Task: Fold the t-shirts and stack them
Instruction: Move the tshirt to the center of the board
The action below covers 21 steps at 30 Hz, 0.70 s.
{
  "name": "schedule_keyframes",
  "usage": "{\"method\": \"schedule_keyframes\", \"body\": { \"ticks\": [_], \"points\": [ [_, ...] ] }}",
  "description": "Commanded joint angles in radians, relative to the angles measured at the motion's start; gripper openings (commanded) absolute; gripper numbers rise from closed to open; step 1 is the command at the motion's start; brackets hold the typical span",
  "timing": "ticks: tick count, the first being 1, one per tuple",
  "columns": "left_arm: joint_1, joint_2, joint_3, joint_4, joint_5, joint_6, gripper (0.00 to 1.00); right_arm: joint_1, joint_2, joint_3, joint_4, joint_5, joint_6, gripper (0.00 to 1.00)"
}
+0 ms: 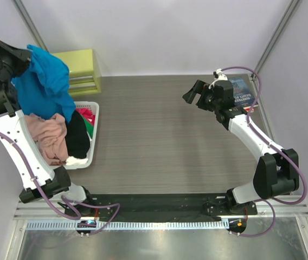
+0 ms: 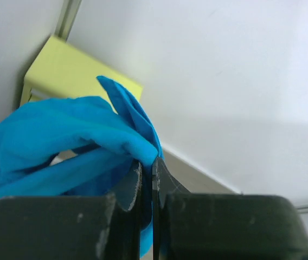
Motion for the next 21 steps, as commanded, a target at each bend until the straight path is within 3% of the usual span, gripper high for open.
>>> {"method": "schedule_keyframes", "body": {
  "ticks": [1,7,10,13,17,21],
  "points": [
    [0.001,0.020,0.104,0.135,0.058,-0.044,0.00,0.001,-0.028,0.051,0.042,0.020,0.015,1.00],
    [-0.001,0.006,0.141,0.260,0.158,-0.159,0.00,0.000,-0.042,0.056,0.034,0.020,0.031,1.00],
    [-0.057,0.045,0.190,0.307,0.189,-0.193,0.01,0.000,-0.048,0.074,0.003,0.078,0.040,1.00],
    [-0.167,0.060,0.201,0.304,0.186,-0.161,0.01,-0.006,-0.051,0.117,-0.086,0.191,0.055,1.00],
    [-0.429,0.075,0.178,0.224,0.027,-0.033,0.00,-0.026,-0.093,0.113,-0.113,0.208,0.038,1.00],
    [-0.605,0.076,0.143,0.176,-0.106,0.054,0.00,-0.034,-0.149,0.099,-0.129,0.260,0.023,1.00]
  ]
}}
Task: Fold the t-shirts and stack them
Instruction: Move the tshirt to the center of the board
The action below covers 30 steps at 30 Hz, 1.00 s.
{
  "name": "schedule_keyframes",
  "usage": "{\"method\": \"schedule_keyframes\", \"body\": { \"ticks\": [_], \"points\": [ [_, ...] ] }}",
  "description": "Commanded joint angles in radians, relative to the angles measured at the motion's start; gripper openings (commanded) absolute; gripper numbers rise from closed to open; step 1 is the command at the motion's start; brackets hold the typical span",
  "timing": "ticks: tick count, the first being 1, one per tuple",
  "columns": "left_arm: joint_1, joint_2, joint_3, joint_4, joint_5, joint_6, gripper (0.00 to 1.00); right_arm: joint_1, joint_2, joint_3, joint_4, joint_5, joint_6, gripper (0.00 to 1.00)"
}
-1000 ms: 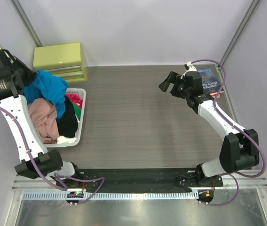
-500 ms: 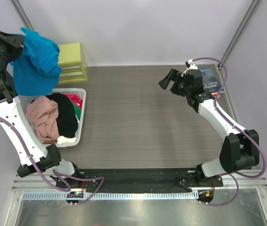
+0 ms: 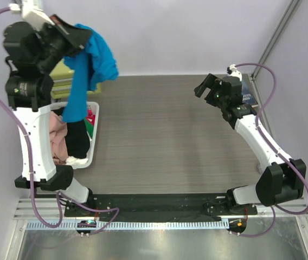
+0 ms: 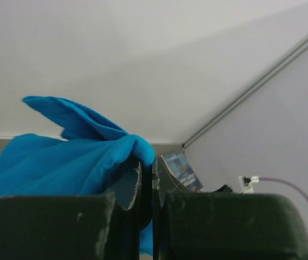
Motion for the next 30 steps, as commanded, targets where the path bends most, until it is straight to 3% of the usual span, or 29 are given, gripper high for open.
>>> {"method": "schedule_keyframes", "body": {
  "ticks": [1,7,14,18,24,26,30],
  "points": [
    [-0.154,-0.012,-0.026,-0.008,-0.153,0.129,0.00,-0.011,-0.103,0.022,-0.010,0.082,-0.021,1.00],
    [-0.235,-0.028,-0.082,-0.013,-0.146,0.127,0.00,-0.011,-0.155,0.019,-0.053,0.091,-0.054,1.00],
    [-0.491,-0.008,-0.338,0.049,-0.224,0.158,0.00,-0.013,-0.217,0.031,-0.091,0.174,-0.053,1.00],
    [-0.557,0.021,-0.397,0.072,-0.256,0.148,0.00,-0.013,-0.252,0.045,-0.108,0.174,-0.087,1.00],
    [-0.627,0.055,-0.625,0.144,-0.319,0.085,0.00,-0.013,-0.301,0.018,-0.121,0.163,-0.119,1.00],
    [-0.651,0.070,-0.769,0.219,-0.340,0.060,0.00,-0.013,-0.304,0.004,-0.122,0.136,-0.133,1.00],
    [-0.715,0.184,-0.963,0.305,-0.446,-0.018,0.00,-0.013,-0.303,-0.047,-0.119,0.067,-0.121,1.00]
  ]
}}
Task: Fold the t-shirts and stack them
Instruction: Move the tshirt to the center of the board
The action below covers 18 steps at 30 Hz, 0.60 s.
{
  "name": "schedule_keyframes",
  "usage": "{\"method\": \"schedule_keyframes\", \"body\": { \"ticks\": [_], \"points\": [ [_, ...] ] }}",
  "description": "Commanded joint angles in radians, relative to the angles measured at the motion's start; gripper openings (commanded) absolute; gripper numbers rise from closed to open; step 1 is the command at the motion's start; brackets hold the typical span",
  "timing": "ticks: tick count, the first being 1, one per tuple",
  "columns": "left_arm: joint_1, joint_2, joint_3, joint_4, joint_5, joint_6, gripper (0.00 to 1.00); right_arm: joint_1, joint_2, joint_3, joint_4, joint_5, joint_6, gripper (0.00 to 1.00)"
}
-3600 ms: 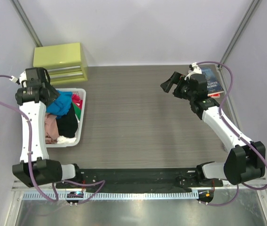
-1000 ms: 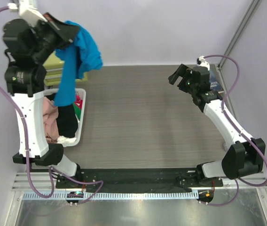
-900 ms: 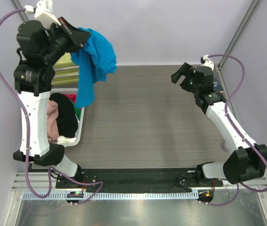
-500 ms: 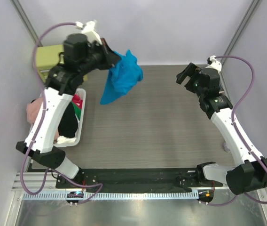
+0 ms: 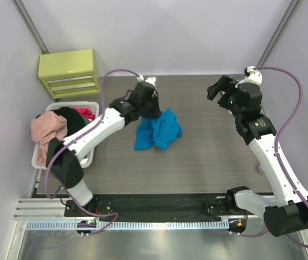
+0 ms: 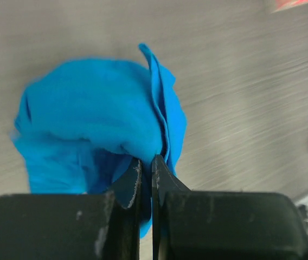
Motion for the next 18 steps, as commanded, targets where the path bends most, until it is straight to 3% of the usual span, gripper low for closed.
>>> {"method": "schedule_keyframes", "body": {
  "ticks": [1,5,18],
  "points": [
    [-0.068,0.141,-0.156,0.162,-0.139,-0.109,0.00,-0.003,-0.009,-0.080,0.018,-0.089,-0.007,1.00],
    [-0.089,0.348,-0.160,0.167,-0.124,-0.184,0.00,-0.001,0.004,-0.166,0.025,-0.143,0.024,1.00],
    [-0.102,0.314,-0.143,0.162,-0.122,-0.180,0.00,-0.001,0.041,-0.224,0.032,-0.225,0.017,1.00]
  ]
}}
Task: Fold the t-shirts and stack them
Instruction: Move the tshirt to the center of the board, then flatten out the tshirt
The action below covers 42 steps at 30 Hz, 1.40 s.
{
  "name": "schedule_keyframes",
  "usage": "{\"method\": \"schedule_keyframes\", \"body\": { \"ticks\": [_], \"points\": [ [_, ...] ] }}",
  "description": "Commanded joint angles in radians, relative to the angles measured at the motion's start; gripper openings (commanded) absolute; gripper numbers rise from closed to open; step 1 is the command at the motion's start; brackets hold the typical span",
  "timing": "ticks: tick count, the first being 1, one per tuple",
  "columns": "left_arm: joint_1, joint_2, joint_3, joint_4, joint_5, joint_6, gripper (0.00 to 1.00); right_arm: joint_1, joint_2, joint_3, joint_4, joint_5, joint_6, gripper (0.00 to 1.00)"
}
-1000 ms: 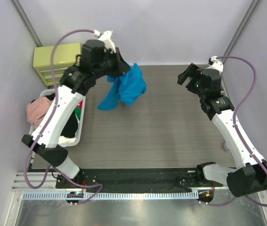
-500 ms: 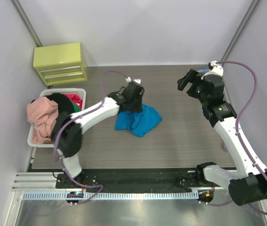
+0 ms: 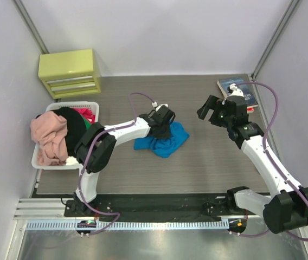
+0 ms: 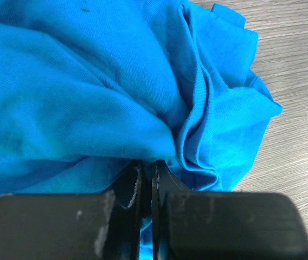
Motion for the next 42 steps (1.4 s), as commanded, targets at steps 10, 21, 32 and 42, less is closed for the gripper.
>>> {"method": "schedule_keyframes", "body": {
  "ticks": [10,21,32,42],
  "points": [
    [-0.001,-0.109,0.056,-0.114,-0.132,0.020,0.67,-0.001,0.048,-0.002,0.101,-0.094,-0.009,1.00],
    [0.044,-0.278,0.178,-0.314,-0.221,0.059,1.00,-0.001,0.037,0.028,0.107,-0.066,0.011,1.00],
    [0.393,-0.692,-0.160,-0.193,0.068,0.052,0.99,0.219,0.240,0.193,0.153,0.039,-0.032,1.00],
    [0.397,-0.667,-0.343,-0.056,0.172,-0.011,0.82,0.305,0.512,0.179,0.171,0.066,0.020,0.77]
  ]
}}
